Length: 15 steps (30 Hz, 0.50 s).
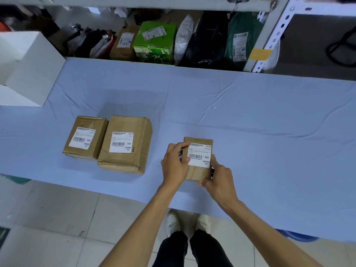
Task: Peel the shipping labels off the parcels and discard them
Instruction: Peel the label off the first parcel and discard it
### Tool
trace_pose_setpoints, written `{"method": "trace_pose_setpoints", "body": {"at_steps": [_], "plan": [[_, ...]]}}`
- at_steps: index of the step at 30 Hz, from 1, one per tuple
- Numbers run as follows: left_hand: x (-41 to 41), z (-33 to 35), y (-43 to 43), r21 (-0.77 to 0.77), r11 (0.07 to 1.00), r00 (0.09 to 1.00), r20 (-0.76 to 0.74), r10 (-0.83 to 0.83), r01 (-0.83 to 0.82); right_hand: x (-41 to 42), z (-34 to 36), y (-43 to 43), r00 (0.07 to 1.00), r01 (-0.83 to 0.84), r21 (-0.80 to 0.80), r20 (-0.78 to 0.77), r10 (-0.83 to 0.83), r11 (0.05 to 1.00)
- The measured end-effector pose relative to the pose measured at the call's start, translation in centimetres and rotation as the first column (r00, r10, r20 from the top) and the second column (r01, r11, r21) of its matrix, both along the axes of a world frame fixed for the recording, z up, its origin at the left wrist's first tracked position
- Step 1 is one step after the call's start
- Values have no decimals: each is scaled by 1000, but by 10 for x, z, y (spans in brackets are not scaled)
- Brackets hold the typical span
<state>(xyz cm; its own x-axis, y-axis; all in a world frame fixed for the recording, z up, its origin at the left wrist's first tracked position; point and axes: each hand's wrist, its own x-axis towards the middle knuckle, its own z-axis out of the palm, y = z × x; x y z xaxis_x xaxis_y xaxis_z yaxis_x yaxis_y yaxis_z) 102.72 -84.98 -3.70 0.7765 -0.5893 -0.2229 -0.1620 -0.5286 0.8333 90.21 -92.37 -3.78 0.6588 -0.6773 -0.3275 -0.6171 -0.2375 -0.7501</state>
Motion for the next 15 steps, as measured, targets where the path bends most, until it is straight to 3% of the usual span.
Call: {"method": "trace_pose_setpoints", "body": {"at_steps": [7,15], "plan": [[18,2,-16,-28,998,998,-4,57,-57,-1,0,2,1000,21,-4,-14,-21,1000],[14,0,-30,122,992,977,213,-14,-12,0,-1,1,1000,13,8,6,-13,1000]]}}
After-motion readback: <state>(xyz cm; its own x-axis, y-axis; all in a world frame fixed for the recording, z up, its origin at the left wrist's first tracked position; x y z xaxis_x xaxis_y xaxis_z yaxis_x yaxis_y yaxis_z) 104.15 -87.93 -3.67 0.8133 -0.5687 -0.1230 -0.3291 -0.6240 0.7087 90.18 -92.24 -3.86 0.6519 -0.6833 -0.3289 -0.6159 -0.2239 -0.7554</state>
